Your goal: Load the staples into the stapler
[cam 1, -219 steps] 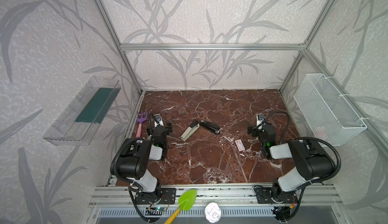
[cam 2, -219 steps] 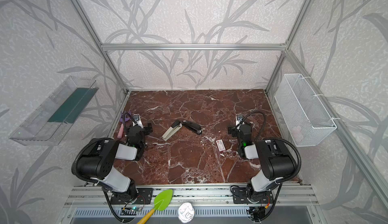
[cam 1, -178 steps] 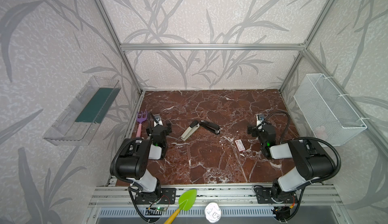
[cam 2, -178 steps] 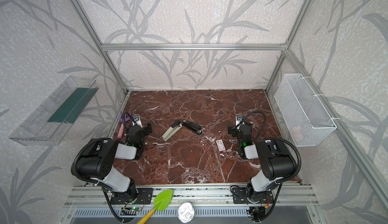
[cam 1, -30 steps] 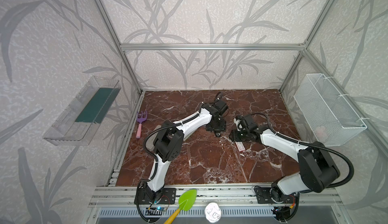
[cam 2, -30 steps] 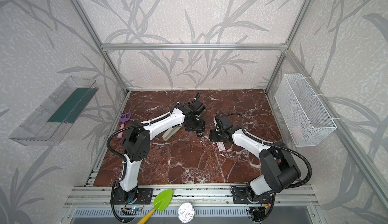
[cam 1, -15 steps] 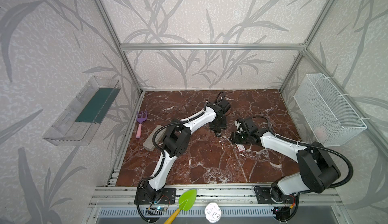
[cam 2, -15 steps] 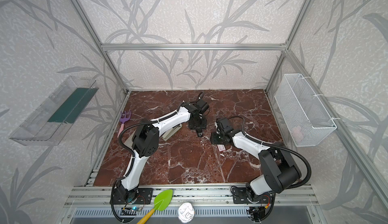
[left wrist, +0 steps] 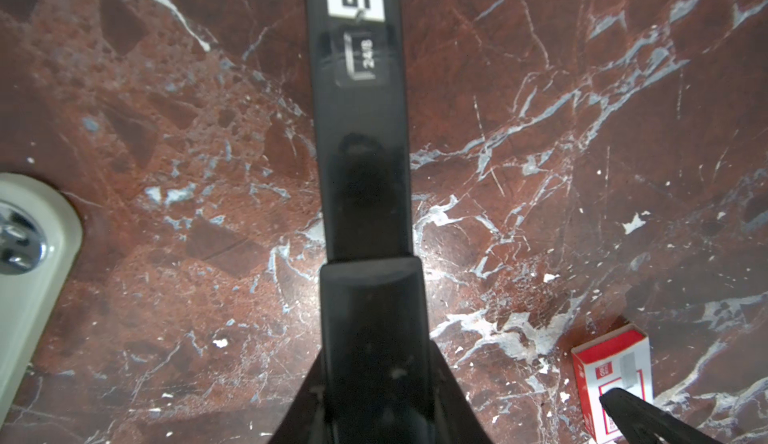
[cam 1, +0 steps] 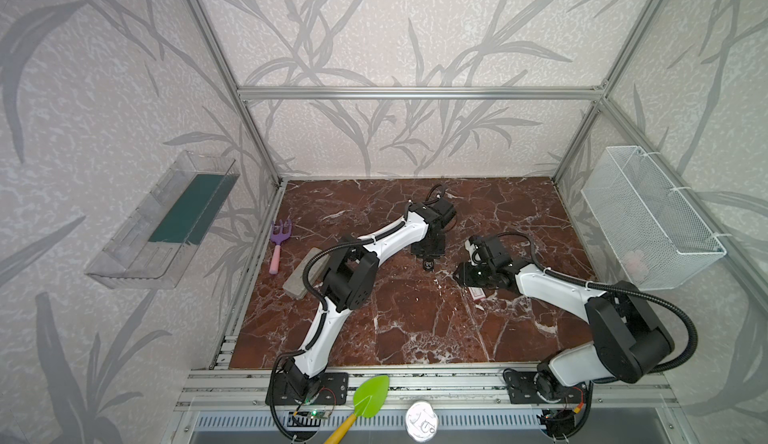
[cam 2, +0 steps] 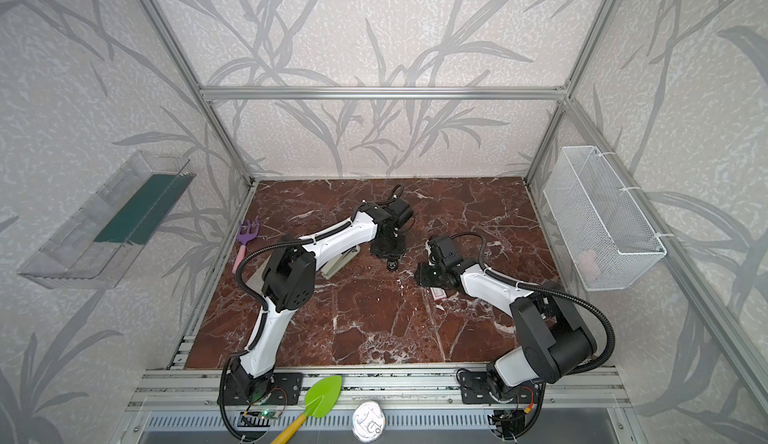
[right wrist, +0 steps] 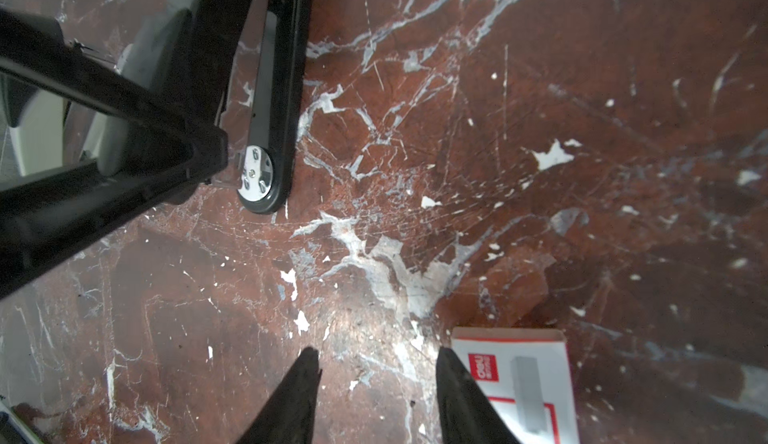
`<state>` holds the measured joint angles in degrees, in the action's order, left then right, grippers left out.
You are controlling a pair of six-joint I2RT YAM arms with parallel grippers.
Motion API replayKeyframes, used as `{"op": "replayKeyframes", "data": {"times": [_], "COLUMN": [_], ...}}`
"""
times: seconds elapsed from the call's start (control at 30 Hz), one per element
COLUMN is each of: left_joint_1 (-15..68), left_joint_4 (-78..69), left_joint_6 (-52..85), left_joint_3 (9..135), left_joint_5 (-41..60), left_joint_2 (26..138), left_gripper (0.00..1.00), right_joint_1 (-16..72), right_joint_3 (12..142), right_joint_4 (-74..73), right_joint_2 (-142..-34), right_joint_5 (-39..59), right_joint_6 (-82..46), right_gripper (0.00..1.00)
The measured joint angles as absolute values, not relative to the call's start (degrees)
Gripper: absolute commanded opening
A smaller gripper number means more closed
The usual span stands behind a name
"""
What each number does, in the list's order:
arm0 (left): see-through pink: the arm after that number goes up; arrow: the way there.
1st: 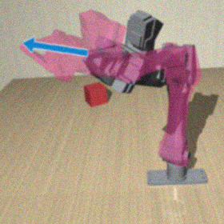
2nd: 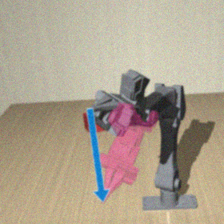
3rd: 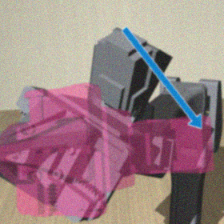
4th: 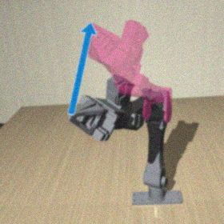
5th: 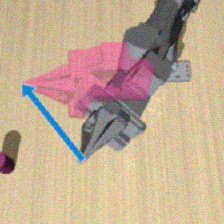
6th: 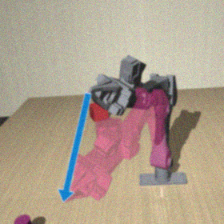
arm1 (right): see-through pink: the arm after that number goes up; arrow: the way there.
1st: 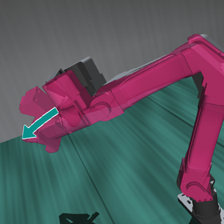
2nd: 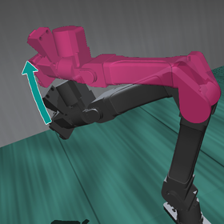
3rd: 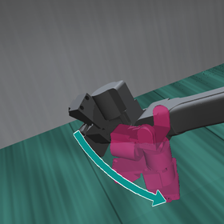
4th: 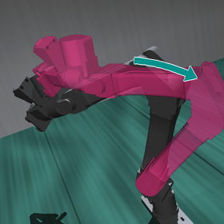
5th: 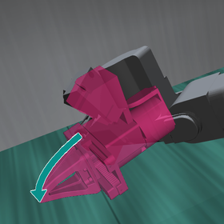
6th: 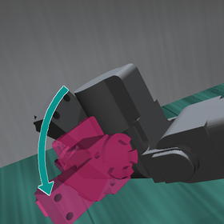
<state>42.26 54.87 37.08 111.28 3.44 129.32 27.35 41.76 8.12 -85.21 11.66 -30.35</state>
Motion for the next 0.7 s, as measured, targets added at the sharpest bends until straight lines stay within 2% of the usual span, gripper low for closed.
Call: {"op": "replayKeyframes", "data": {"times": [0.07, 0.5, 0.6, 0.7], "left_joint_1": [42.2, 41.9, 41.9, 41.8], "left_joint_4": [54.9, 57.4, 58.0, 58.7], "left_joint_6": [36.8, 35.0, 34.5, 34.2], "left_joint_3": [111.3, 117.3, 118.5, 118.8], "left_joint_5": [3.2, 1.4, 1.2, 1.0], "left_joint_2": [129.3, 133.1, 134.0, 134.4], "left_gripper": [0.42, 0.47, 0.41, 0.27], "right_joint_1": [27.4, 27.4, 27.4, 27.4], "right_joint_3": [41.5, 40.8, 40.4, 40.0], "right_joint_4": [7.1, 4.1, 4.0, 3.7], "right_joint_2": [-85.4, -86.5, -86.5, -86.5], "right_joint_5": [12.1, 14.0, 14.0, 14.0], "right_joint_6": [-30.6, -31.7, -31.8, -31.9], "right_gripper": [0.48, 0.47, 0.47, 0.47]}}
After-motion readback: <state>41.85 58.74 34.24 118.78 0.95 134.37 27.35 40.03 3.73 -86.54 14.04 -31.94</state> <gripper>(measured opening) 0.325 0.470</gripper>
